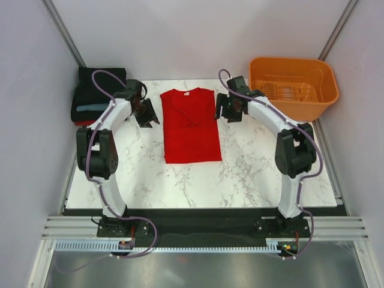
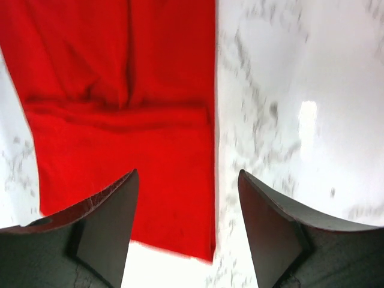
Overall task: Fold and stack the t-shirts
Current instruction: Fold the tshirt
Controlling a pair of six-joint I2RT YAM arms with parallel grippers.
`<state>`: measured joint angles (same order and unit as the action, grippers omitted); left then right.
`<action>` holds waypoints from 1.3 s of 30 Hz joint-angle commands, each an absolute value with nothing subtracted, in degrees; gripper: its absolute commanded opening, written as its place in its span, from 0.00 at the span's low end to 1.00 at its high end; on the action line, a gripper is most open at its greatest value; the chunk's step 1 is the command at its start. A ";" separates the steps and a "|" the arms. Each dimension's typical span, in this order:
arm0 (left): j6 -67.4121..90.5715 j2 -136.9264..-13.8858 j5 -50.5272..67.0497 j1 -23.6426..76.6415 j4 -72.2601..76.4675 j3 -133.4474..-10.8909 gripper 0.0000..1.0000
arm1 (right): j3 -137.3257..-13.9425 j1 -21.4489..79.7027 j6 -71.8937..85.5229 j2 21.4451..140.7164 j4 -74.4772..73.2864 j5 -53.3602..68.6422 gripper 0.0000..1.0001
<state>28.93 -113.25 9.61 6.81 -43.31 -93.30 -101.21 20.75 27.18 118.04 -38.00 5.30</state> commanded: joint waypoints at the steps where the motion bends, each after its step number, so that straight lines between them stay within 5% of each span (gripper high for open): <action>1: 25.05 -98.82 11.69 7.91 -45.97 -83.99 0.48 | -91.26 23.99 26.28 105.84 -35.70 6.94 0.75; 8: 29.26 -82.72 18.62 9.66 -32.80 -58.65 0.47 | -65.27 26.19 29.61 92.92 -27.61 9.22 0.70; 15: 36.12 -75.68 21.62 11.16 -18.12 -40.27 0.48 | -53.45 25.93 31.20 90.26 -19.00 14.85 0.69; 23: 37.62 -75.15 19.78 12.30 -12.93 -36.92 0.52 | -48.09 23.21 32.43 94.12 -9.94 19.15 0.67; 28: 38.23 -75.14 19.78 12.48 -7.65 -33.93 0.63 | -47.02 22.41 32.61 97.11 -6.51 20.57 0.63; 39: 39.20 -82.97 18.81 12.48 -3.70 -33.75 0.58 | -44.65 21.97 31.20 100.99 -2.99 21.27 0.33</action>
<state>37.91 -81.67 19.92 12.14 -6.79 -34.11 -47.51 22.15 33.01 98.39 -2.24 23.20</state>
